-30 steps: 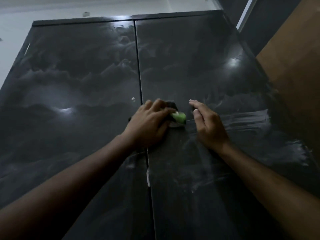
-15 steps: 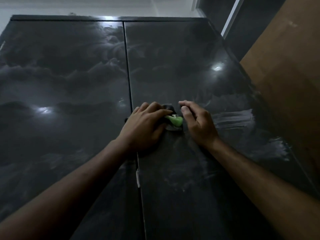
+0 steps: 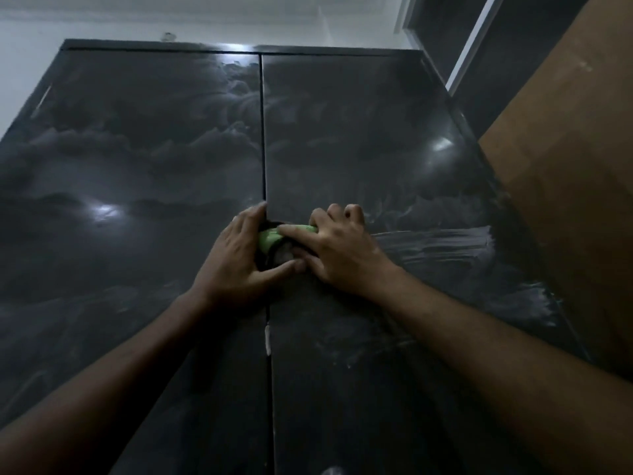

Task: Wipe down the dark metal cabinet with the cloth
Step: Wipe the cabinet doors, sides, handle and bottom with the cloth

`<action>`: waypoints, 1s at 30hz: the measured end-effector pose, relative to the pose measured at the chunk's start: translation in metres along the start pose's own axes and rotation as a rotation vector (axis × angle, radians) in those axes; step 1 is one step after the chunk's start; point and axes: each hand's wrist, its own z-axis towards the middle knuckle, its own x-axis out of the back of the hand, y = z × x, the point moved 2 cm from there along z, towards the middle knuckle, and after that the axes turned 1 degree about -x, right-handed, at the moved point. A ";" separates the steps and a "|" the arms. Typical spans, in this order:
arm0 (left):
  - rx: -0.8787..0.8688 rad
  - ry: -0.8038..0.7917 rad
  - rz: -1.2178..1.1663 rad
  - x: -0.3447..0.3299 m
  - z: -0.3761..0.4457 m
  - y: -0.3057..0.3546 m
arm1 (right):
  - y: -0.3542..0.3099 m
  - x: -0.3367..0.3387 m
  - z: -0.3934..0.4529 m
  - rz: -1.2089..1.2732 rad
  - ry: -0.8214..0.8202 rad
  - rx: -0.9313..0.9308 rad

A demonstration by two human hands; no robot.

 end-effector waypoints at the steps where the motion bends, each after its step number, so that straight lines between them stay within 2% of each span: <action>1: -0.003 0.001 0.072 -0.005 -0.002 -0.001 | 0.004 -0.001 -0.003 0.021 0.029 -0.044; 3: 0.003 -0.015 0.185 -0.011 -0.004 -0.002 | 0.029 -0.003 -0.016 0.090 0.072 -0.239; 6: -0.015 -0.037 0.276 -0.013 -0.003 -0.005 | 0.083 -0.003 -0.033 0.149 0.098 -0.658; 8: -0.022 -0.049 0.302 -0.014 -0.002 -0.006 | 0.092 0.000 -0.019 0.190 0.101 -0.792; 9: -0.025 -0.055 0.312 -0.014 -0.001 -0.005 | 0.082 0.001 -0.008 0.236 0.095 -0.764; 11: -0.028 -0.058 0.335 -0.014 -0.001 -0.005 | 0.044 -0.003 0.001 0.330 0.098 -0.545; 13: -0.029 -0.065 0.350 -0.013 -0.002 -0.006 | 0.011 -0.004 -0.027 0.397 0.076 -0.303; 14: -0.032 -0.069 0.356 -0.012 -0.002 -0.006 | 0.011 -0.003 -0.048 0.402 0.071 -0.243; 16: -0.033 -0.081 0.366 -0.013 -0.002 -0.005 | 0.042 0.002 -0.075 0.342 0.076 -0.278; 19: -0.020 -0.085 0.390 -0.015 -0.002 -0.002 | 0.101 0.002 -0.061 0.228 0.129 -0.614; 21: -0.019 -0.085 0.394 -0.014 -0.002 -0.001 | 0.101 -0.001 -0.025 0.240 0.131 -0.740; 22: -0.022 -0.091 0.391 -0.014 -0.001 -0.001 | 0.086 -0.003 -0.011 0.256 0.118 -0.717; 24: -0.018 -0.097 0.387 -0.011 -0.001 -0.002 | 0.048 -0.005 -0.006 0.315 0.099 -0.518; 26: -0.018 -0.102 0.381 -0.011 -0.001 -0.002 | 0.029 -0.004 -0.037 0.375 0.062 -0.292; 27: -0.019 -0.105 0.382 -0.011 -0.001 -0.002 | 0.037 -0.002 -0.056 0.382 0.053 -0.251; 28: -0.018 -0.107 0.383 -0.012 -0.001 -0.001 | 0.052 0.003 -0.071 0.368 0.057 -0.256; 30: -0.013 -0.105 0.392 -0.014 -0.002 0.001 | 0.094 0.008 -0.085 0.285 0.099 -0.400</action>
